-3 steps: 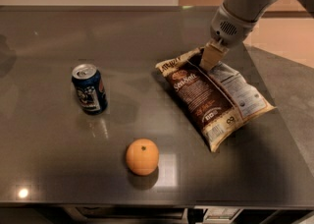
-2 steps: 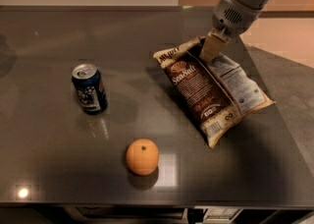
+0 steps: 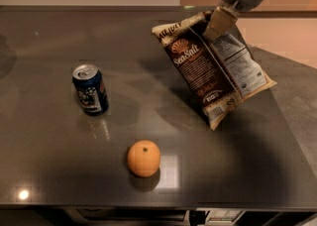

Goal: Pick brown chip bag

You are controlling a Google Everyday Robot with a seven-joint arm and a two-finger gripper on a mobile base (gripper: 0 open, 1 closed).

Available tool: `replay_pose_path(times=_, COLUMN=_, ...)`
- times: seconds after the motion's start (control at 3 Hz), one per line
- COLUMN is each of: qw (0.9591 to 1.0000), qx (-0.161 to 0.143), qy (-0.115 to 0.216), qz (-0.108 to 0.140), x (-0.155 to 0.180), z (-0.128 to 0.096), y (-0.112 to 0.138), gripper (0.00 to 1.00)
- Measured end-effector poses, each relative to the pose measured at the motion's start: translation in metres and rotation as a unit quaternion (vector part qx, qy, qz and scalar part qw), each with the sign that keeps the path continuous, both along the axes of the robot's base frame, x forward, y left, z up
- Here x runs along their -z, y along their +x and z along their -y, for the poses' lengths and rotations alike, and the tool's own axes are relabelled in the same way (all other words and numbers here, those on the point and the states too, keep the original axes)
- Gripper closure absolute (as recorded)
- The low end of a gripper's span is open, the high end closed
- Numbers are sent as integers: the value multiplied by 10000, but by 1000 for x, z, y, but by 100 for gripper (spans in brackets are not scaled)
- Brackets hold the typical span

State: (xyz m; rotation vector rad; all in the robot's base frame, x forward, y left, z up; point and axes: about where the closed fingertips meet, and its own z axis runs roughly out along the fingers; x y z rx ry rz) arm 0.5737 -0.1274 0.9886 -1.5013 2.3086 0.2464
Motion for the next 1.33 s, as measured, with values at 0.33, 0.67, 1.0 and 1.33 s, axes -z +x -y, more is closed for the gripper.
replay_pose_path(times=0.33, qw=9996, qx=-140, qy=62, qz=241, x=-21, z=-4, y=7, gripper=100)
replay_pose_path(times=0.67, qw=9985, qx=-246, qy=97, qz=469, x=-38, z=-9, y=14, gripper=100)
replay_pose_path(times=1.0, qw=9960, qx=-321, qy=170, qz=813, x=-54, z=-17, y=24, gripper=100)
replay_pose_path(times=1.33, qw=9960, qx=-319, qy=173, qz=819, x=-54, z=-18, y=25, gripper=100)
